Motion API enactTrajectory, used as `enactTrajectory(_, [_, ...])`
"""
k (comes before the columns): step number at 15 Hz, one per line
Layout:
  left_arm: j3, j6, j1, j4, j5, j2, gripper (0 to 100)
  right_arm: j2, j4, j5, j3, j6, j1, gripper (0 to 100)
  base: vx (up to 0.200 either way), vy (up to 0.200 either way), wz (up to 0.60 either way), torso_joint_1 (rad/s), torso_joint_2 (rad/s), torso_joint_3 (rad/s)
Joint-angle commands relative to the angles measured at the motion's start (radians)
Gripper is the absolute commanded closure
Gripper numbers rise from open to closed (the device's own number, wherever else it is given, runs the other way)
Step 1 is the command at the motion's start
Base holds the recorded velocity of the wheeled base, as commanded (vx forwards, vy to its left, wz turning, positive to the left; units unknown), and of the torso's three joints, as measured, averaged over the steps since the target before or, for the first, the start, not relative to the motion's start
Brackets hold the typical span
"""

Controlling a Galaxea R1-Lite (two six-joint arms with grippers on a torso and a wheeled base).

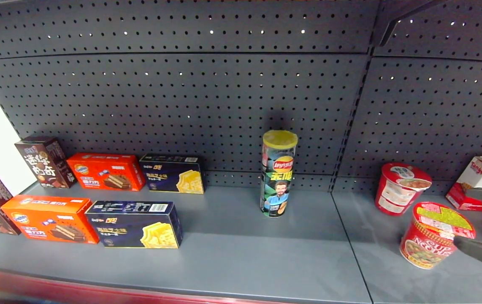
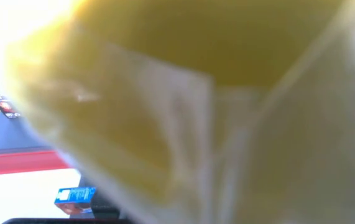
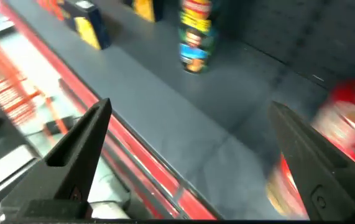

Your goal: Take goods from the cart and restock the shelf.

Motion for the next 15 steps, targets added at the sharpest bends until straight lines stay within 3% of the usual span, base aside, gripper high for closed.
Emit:
enactTrajectory(1, [-0.006,0.0,-0.001,0.0,0.002,0.002,100,0.148,-0.02,0.003,-0.052,0.002,0.039,0,0.0,0.0,0.0,0.0,0.0,0.0])
enactTrajectory(4, [0.002,0.0,-0.001,0.0,0.0,0.002,100,0.226,-0.02,-0.001,-0.11,0.002,0.063,0,0.0,0.0,0.0,0.0,0.0,0.0])
enactTrajectory(8, [0.003,0.0,-0.001,-0.002,0.0,0.003,100,0.401,-0.161,0.023,-0.122,-0.01,0.085,0,0.0,0.0,0.0,0.0,0.0,0.0])
enactTrajectory(11, [0.003,0.0,-0.001,-0.002,0.0,0.003,100,0.494,-0.175,0.025,-0.156,-0.025,0.095,0,0.0,0.0,0.0,0.0,0.0,0.0])
enactTrajectory(15, [0.002,-0.021,-0.001,-0.002,0.0,0.003,100,0.602,-0.273,0.068,-0.175,-0.085,0.079,0,0.0,0.0,0.0,0.0,0.0,0.0])
